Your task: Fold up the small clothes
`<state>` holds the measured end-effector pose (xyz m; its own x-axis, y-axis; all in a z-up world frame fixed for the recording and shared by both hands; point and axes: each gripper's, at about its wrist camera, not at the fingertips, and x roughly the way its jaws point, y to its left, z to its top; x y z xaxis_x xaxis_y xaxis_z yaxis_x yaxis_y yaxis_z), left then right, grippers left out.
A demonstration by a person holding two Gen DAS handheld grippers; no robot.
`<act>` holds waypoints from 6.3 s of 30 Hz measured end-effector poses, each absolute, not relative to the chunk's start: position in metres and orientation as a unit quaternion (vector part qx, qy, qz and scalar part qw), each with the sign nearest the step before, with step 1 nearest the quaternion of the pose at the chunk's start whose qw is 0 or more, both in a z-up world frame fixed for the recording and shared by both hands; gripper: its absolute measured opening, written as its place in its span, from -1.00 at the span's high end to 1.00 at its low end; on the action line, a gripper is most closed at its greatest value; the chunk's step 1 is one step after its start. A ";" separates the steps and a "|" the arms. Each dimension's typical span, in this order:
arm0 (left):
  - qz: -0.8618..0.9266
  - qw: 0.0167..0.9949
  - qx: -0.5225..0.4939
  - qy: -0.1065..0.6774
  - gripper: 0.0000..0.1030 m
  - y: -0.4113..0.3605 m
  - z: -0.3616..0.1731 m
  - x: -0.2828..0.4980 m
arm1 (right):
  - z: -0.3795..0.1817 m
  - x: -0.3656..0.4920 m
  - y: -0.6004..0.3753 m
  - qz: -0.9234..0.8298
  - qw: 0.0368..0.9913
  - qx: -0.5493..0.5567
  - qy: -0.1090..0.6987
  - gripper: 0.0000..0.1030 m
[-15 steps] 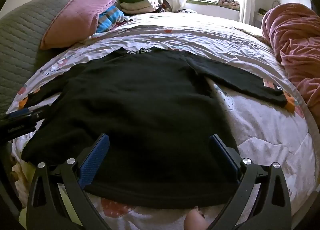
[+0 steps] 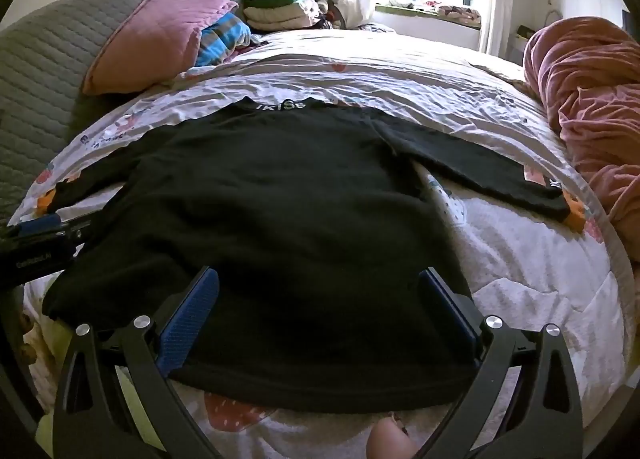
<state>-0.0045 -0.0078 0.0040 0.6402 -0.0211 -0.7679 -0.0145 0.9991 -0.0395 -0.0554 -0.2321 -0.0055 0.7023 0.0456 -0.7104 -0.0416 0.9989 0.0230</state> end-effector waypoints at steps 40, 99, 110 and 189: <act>-0.005 0.907 -0.018 0.420 -0.83 -0.011 0.009 -0.012 | 0.001 -0.060 -0.228 0.025 0.927 -0.006 0.374 -0.92; -0.021 0.888 -0.050 0.456 -0.83 -0.027 0.007 0.093 | 0.008 0.049 -0.290 -0.022 0.935 0.072 0.346 -0.92; -0.029 0.890 -0.037 0.454 -0.83 -0.043 0.015 0.133 | -0.002 0.068 -0.345 -0.081 0.920 0.115 0.366 -0.92; -0.089 0.879 -0.125 0.451 -0.83 0.025 0.022 0.187 | 0.056 0.121 -0.375 -0.038 0.941 0.231 0.246 0.83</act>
